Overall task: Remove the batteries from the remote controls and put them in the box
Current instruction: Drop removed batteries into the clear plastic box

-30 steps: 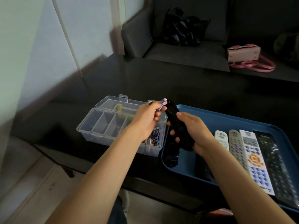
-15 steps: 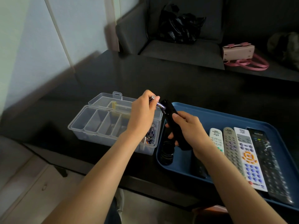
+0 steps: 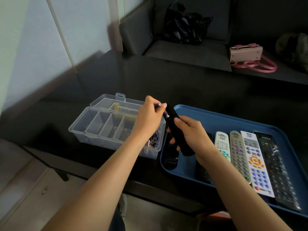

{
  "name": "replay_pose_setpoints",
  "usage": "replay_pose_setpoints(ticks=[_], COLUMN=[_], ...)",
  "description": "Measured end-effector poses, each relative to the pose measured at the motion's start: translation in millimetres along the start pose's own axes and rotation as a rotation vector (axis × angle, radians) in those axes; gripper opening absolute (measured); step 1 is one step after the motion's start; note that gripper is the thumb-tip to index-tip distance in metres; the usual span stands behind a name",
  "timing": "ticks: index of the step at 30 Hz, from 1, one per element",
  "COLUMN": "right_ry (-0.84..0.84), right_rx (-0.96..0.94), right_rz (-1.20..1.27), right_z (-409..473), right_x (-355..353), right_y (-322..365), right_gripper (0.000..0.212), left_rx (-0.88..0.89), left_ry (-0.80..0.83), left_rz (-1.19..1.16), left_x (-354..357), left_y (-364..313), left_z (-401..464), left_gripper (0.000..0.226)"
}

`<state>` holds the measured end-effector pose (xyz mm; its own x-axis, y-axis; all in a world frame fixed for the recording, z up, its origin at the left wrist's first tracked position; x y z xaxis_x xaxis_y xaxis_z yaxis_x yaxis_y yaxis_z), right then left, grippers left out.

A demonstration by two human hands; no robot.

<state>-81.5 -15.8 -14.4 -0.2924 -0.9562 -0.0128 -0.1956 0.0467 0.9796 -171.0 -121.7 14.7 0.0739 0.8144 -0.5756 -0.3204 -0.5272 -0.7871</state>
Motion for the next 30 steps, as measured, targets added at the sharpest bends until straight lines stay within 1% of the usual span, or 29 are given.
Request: replay_pose_setpoints(ticks=[3,5,10,13,15,19,21,24,26,30], right_ry=[-0.01,-0.019,-0.054,-0.083,-0.097,-0.106,-0.114,-0.127,-0.135,-0.149], right_rx=[0.012,0.015,-0.012,-0.038,-0.065,-0.086,-0.071,-0.032,-0.007,-0.009], right_rz=[0.049,0.078,0.133,0.166,0.184,0.191,0.17,0.147,0.157,0.148], right_z=[-0.6,-1.3,-2.7,-1.0,1.8,4.6,3.8,2.2,0.4,-2.8], right_x=[-0.6,-1.3,-5.1,-7.8,-10.6,-16.2,-17.6,-20.6,-23.6,-29.0], right_y=[-0.6,-1.3,-0.2,0.8,4.6,9.9,6.4,-1.0,-3.9,-2.0], right_gripper=[0.021,0.021,0.023,0.024,0.024,0.025,0.025,0.024,0.023,0.024], left_rx=[-0.024,0.005,0.187,0.31,0.382,0.452,0.478,0.458,0.456,0.525], left_ry=[-0.019,-0.059,-0.21,-0.22,-0.209,-0.075,-0.029,0.022,0.036,0.071], left_rz=[-0.088,-0.093,0.106,0.191,0.248,0.369,0.419,0.373,0.346,0.422], left_x=[0.0,-3.5,-10.2,-5.6,-0.6,13.3,17.8,20.9,21.8,28.9], left_y=[4.0,1.8,-20.1,-35.3,-44.7,-52.6,-52.4,-46.9,-45.1,-52.7], left_z=[1.8,1.7,-7.6,-14.4,-19.7,-22.8,-22.5,-19.7,-18.2,-23.6], left_gripper=[0.016,0.016,0.019,0.015,0.018,0.034,0.036,0.032,0.034,0.039])
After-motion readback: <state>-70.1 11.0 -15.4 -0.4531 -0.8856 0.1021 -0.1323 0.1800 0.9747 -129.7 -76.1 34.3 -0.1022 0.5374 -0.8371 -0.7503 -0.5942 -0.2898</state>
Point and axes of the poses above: each hand's wrist, its own z-axis towards the middle knuckle, its own x-axis out of the palm, y = z × x, the point moved 10 cm from there along z, towards the middle knuckle, and after that the axes turned 9 degrees about z, right-handed, at the moved point
